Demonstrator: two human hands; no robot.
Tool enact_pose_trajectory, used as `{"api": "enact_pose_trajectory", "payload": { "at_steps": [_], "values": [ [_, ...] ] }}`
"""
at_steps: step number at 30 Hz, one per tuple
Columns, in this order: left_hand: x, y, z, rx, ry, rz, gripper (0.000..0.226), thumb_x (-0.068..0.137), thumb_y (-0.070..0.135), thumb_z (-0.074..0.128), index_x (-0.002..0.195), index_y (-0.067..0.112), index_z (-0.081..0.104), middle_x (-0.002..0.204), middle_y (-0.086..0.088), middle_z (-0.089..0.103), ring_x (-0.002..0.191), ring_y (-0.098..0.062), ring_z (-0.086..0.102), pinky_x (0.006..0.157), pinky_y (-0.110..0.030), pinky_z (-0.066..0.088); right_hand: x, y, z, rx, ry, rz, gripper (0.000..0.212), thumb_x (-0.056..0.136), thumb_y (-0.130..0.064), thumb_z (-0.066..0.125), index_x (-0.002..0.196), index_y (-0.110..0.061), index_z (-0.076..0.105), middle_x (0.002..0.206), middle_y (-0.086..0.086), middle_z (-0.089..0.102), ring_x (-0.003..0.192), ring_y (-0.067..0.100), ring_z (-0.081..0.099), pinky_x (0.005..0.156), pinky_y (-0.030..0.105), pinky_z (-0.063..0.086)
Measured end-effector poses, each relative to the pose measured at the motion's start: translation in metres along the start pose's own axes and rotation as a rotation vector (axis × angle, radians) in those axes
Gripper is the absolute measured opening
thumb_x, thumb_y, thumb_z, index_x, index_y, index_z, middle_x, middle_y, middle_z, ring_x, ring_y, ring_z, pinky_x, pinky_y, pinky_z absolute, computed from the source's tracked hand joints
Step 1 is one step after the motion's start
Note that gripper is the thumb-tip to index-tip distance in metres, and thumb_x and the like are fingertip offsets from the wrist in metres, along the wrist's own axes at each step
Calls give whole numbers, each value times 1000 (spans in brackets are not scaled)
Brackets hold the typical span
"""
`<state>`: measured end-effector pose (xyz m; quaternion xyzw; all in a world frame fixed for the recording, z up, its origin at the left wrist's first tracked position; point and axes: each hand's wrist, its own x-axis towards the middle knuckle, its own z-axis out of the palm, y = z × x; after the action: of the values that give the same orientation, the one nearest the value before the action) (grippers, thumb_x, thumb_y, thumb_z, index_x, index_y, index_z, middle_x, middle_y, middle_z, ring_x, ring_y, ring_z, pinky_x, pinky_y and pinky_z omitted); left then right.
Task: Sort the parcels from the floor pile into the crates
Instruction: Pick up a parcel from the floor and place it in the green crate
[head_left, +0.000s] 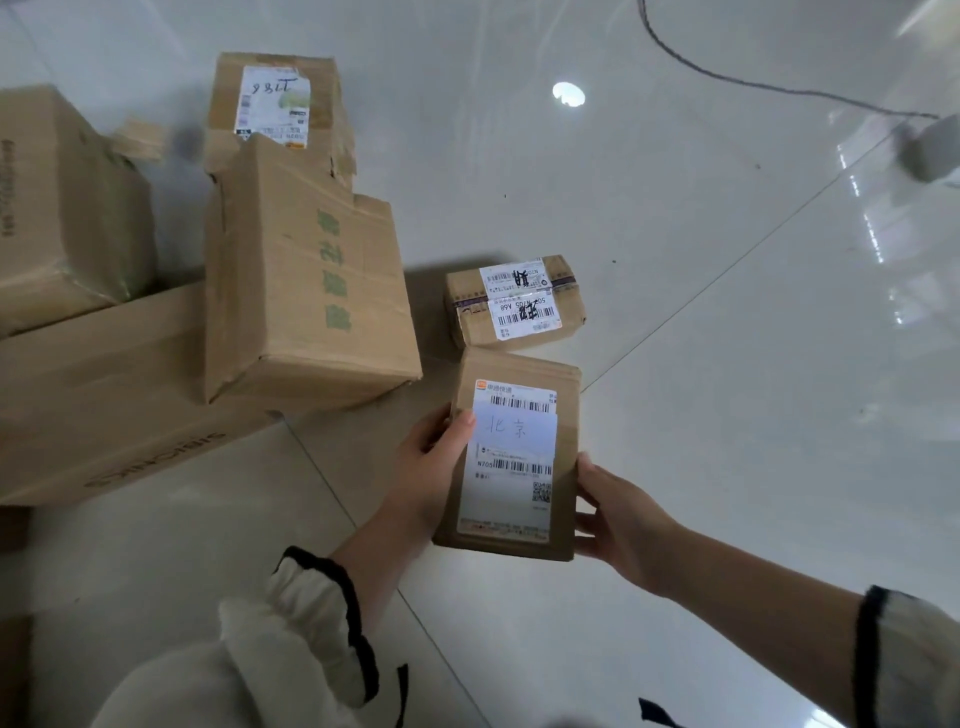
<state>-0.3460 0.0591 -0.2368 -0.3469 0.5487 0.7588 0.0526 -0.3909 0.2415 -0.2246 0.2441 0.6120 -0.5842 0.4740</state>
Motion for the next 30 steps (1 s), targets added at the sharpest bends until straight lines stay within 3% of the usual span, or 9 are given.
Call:
{"api": "enact_pose_trajectory", "payload": {
  "at_steps": [7,10,16,19,22,26,30],
  "values": [
    [5,-8,5,-40,-26,-37,19,93,35,55,108,26,62,95,5,74,84,-14,72,61,-23,55,0,3,2,-44,114,-20,44,100,-46,28,107,-25,67,108,-10,70,95,20,65,86,38,53],
    [7,-10,5,-67,-25,-35,15,93,33,54,106,28,62,94,7,74,83,-13,72,58,-20,54,2,4,2,-67,143,-14,45,100,-46,27,105,-26,67,107,-10,70,100,20,65,88,39,53],
    [10,-9,6,-64,-13,-57,21,94,31,54,113,24,60,98,3,74,87,-16,71,59,-22,55,3,3,2,-103,154,-24,43,101,-43,29,103,-26,68,99,-10,72,94,17,66,78,34,54],
    [-7,3,9,-41,-23,-80,28,96,28,48,122,19,55,110,-9,69,98,-23,68,74,-33,58,-11,-2,0,-106,177,-33,39,101,-38,34,93,-24,69,86,-11,73,80,12,65,67,29,53],
    [-41,38,22,-21,-29,-46,34,97,24,43,129,15,45,121,-14,63,107,-25,64,80,-32,56,-47,-20,0,-123,174,-109,38,102,-35,32,94,-26,68,79,-15,72,68,2,66,55,20,51],
    [-88,124,43,60,-59,8,29,97,23,44,125,18,44,124,-9,60,110,-21,61,79,-23,53,-132,-66,9,-59,165,-135,37,102,-35,31,96,-26,67,80,-15,71,67,1,64,59,22,49],
    [-173,227,80,116,-108,23,29,94,26,45,122,19,45,122,-11,61,111,-25,61,86,-35,51,-259,-122,11,-3,152,-169,33,101,-36,35,102,-26,66,90,-11,72,80,7,66,66,26,51]
  ]
}}
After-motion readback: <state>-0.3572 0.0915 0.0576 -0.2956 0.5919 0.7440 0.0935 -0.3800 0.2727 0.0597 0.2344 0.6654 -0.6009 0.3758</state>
